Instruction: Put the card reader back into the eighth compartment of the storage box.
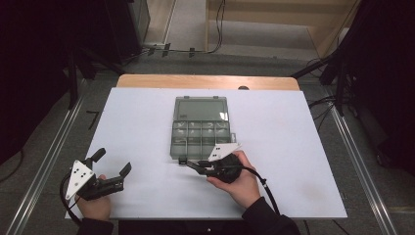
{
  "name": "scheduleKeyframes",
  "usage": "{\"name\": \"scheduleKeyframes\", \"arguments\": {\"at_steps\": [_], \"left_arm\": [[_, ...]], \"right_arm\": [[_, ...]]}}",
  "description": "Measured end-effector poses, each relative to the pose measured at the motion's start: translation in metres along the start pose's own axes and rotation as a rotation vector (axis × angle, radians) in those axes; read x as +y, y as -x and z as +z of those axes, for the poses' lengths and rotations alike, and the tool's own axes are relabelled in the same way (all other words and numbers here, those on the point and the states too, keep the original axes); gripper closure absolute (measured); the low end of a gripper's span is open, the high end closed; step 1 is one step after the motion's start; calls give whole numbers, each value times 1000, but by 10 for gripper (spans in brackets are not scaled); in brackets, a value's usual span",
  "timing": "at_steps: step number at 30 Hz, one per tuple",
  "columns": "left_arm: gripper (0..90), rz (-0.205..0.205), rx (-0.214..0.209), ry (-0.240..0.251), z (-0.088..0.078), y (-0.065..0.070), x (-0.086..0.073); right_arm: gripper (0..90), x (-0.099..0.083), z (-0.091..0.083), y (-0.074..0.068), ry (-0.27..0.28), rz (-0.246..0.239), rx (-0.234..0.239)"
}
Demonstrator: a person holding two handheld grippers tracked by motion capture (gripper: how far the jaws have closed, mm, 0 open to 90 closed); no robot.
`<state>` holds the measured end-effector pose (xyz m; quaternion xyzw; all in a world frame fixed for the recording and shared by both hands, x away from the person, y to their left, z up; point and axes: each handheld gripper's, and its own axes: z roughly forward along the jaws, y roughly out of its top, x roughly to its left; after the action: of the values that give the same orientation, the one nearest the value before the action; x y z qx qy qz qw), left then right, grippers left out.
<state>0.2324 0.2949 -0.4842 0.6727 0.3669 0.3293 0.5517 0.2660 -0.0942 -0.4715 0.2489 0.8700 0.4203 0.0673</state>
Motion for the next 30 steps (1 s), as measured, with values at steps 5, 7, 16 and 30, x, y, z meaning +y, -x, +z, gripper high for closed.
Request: {"name": "scheduleKeyframes", "arguments": {"at_steps": [5, 7, 16, 30], "left_arm": [[22, -2, 1, 0, 0, 0, 0], [23, 0, 0, 1, 0, 0, 0], [23, 2, 0, 0, 0, 0, 0], [23, 5, -1, -3, 0, 0, 0]], "right_arm": [[707, 0, -2, 2, 4, 3, -5], [707, 0, -4, 2, 3, 2, -7], [707, 1, -8, 6, 11, 9, -16], [707, 0, -15, 11, 22, 20, -32]]}}
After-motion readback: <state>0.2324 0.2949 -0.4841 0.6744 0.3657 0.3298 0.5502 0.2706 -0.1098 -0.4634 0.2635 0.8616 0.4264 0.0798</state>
